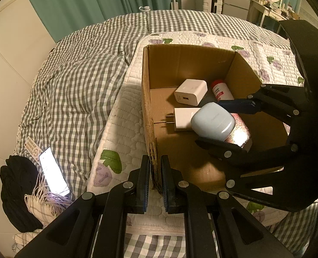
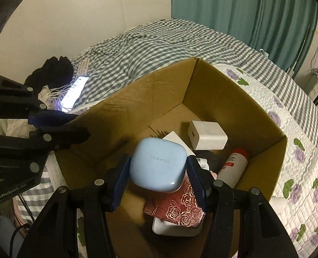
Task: Organize rigid objects
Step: 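Carry the earbud case into the box and release it with the right gripper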
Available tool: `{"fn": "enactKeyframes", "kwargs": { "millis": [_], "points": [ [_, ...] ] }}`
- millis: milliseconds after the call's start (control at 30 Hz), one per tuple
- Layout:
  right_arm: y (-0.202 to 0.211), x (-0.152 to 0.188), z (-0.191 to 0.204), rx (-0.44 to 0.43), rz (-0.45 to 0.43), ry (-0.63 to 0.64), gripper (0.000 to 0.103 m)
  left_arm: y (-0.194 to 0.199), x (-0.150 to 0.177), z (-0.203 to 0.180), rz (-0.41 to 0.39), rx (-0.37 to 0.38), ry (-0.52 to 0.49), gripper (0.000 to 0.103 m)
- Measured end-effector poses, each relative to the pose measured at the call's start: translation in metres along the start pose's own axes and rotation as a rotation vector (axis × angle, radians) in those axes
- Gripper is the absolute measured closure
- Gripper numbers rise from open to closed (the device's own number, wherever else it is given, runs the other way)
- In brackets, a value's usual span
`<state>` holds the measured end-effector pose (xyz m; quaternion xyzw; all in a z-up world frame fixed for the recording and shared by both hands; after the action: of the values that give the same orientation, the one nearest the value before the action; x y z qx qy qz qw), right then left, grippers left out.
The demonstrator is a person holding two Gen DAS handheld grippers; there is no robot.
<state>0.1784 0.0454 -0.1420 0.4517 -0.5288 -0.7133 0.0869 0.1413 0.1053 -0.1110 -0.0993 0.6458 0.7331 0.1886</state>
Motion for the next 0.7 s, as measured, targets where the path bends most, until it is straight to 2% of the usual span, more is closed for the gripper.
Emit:
{"fn": "enactKeyframes", "kwargs": {
  "millis": [33, 67, 167, 233, 367, 433, 567, 700],
  "points": [
    [0.001, 0.001, -0.002, 0.012, -0.008, -0.005, 0.038, 0.001, 0.000, 0.001, 0.001, -0.001, 0.000, 0.093],
    [0.003, 0.000, -0.004, 0.027, -0.013, -0.011, 0.035, 0.001, 0.000, 0.001, 0.001, -0.002, -0.001, 0.093],
    [0.014, 0.000, -0.014, 0.047, -0.047, -0.048, 0.032, -0.001, 0.001, 0.001, 0.004, -0.003, -0.001, 0.093],
    [0.024, -0.002, -0.024, 0.063, -0.073, -0.074, 0.026, 0.000, 0.000, 0.002, 0.001, -0.002, -0.001, 0.093],
    [0.062, -0.005, -0.055, 0.160, -0.168, -0.129, 0.018, 0.001, 0.001, 0.003, 0.002, 0.002, 0.001, 0.093],
    [0.083, -0.006, -0.072, 0.216, -0.212, -0.163, 0.010, 0.001, 0.001, 0.003, 0.001, 0.000, 0.000, 0.093],
    [0.129, 0.002, -0.115, 0.337, -0.296, -0.253, 0.007, 0.002, 0.001, 0.003, 0.000, 0.000, 0.001, 0.093],
    [0.155, 0.024, -0.158, 0.437, -0.306, -0.372, 0.006, 0.002, 0.001, 0.003, 0.000, -0.003, -0.003, 0.093]
  ]
}}
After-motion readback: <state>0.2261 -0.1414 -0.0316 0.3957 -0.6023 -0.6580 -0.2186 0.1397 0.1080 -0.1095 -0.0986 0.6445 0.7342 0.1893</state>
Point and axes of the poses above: each gripper's, at about its wrist camera, not at the fingertips, and y roughly against the way its jaws point, z to its left, x to its underside, the point moved 5 cm from there along -y, roughly the way its jaws point
